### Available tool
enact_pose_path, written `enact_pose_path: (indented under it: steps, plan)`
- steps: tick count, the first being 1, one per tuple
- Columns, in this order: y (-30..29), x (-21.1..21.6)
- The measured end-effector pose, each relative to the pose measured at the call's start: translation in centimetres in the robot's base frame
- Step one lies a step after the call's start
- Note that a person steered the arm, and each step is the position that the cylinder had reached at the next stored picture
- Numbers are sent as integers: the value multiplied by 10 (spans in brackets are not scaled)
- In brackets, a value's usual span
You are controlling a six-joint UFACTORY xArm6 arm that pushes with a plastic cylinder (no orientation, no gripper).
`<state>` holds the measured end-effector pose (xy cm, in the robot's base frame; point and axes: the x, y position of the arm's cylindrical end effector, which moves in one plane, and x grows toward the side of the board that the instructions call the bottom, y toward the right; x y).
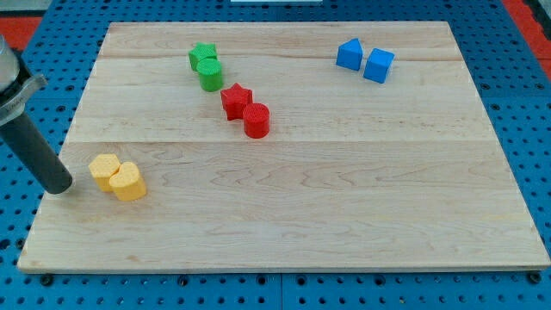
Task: Move your arm to the red circle
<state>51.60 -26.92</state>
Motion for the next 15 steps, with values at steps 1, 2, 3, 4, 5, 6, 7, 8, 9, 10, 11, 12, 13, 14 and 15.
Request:
enact_pose_path:
  steps: [1,2,3,4,5,6,7,8,9,10,11,12,13,14,15]
  plan:
    - [3,0]
    - [7,0]
    - [16,20]
    - [24,62]
    - [108,66]
    - [211,57]
    - [305,45]
    - [410,26]
    - [464,-30]
    - [506,-93]
    - [481,-100]
    - [419,-83]
    - [374,-36]
    - [338,-33]
    - [315,-33]
